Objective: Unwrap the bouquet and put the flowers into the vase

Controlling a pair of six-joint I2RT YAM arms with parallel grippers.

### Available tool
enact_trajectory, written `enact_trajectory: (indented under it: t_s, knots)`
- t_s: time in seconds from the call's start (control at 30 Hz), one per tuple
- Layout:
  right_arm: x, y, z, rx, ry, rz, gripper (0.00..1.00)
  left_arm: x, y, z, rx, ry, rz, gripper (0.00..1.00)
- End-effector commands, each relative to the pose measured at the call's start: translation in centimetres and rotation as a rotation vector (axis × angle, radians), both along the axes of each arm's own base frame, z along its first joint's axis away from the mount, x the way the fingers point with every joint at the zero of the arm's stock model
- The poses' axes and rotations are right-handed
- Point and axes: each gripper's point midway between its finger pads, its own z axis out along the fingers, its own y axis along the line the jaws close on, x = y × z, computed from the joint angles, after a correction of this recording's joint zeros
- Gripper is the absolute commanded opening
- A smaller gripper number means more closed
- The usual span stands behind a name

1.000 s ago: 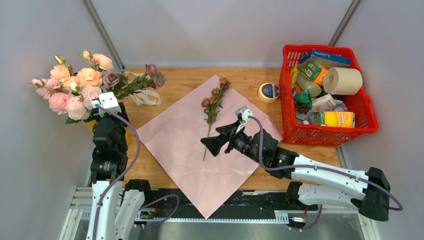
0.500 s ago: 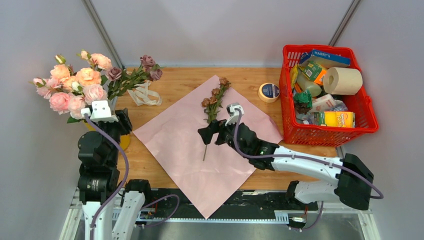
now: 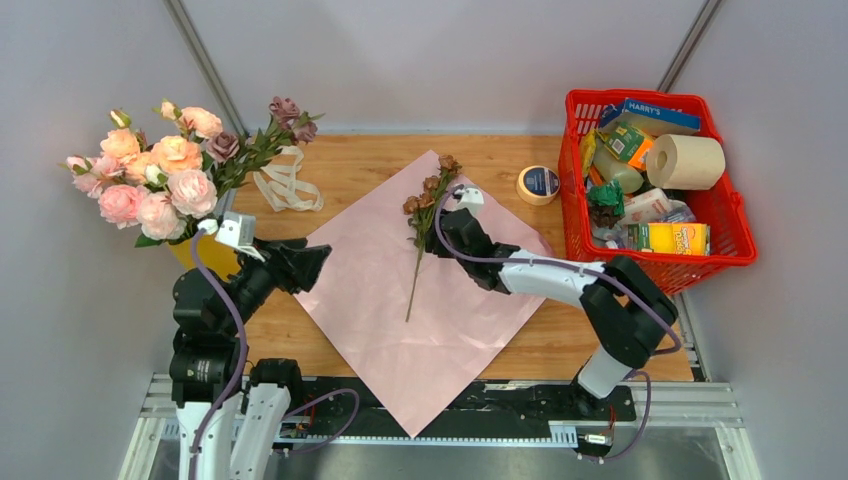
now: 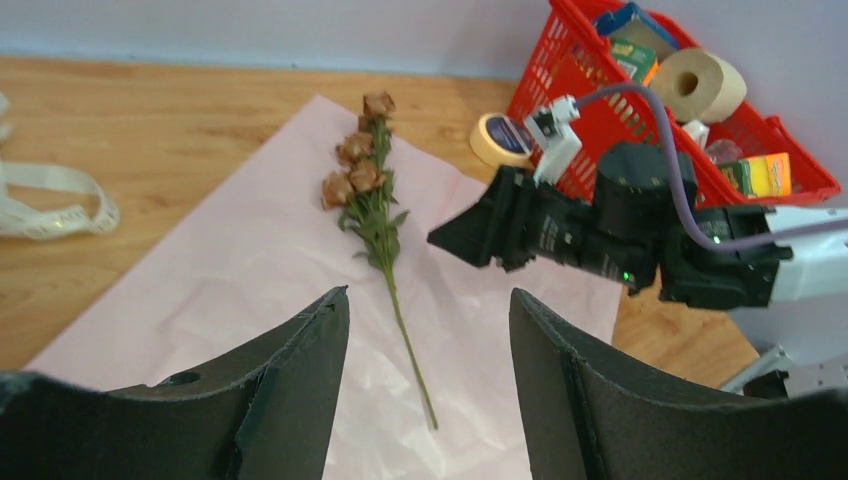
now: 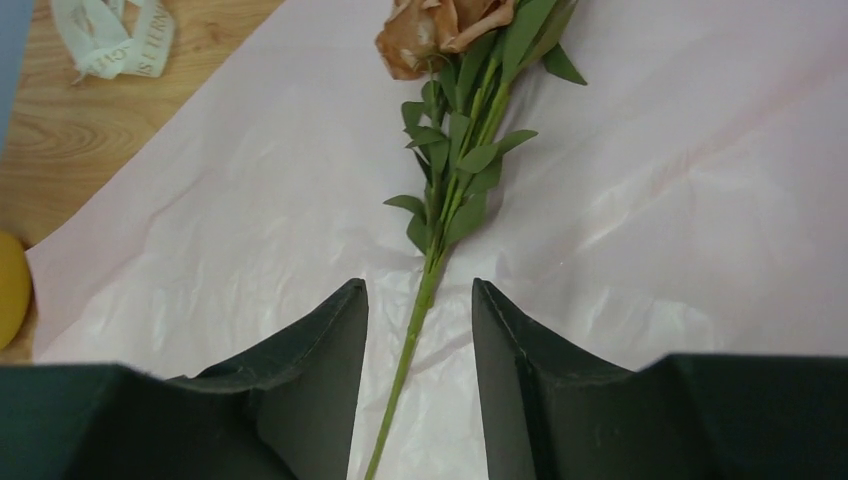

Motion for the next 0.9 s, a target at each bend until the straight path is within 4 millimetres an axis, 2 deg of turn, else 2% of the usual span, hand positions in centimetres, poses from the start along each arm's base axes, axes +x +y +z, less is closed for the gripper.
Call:
enact_trajectory:
  t_s: [0.0, 0.37, 0.53, 0.77, 0.87]
  knots:
    - [1.9, 1.3, -0.7, 0.012, 0.029, 0.018, 0.45, -1.1, -1.3, -1.4, -0.047, 0.036, -0.079, 0.67]
    - [3.5, 3.9, -6.0, -0.050, 0.110, 0.061, 0.42, -1.3, -0.9, -3.1, -0.043, 0.100, -0.054, 0.67]
    - [3.8, 4.3, -8.3, -0.081, 0.140, 0.069, 0.40, -1.7, -1.7, -2.4, -0.075, 0.104, -0.100, 0.66]
    - [4.2, 3.5, -9.2, -0.132, 0.142, 0.028, 0.29, -1.8, -2.0, -1.6, -0.101, 0.099, -0.114, 0.65]
    - [4.5, 2.8, -9.4, -0.172, 0.138, 0.003, 0.20, -2.2, -2.4, -0.7, -0.120, 0.088, -0.144, 0.64]
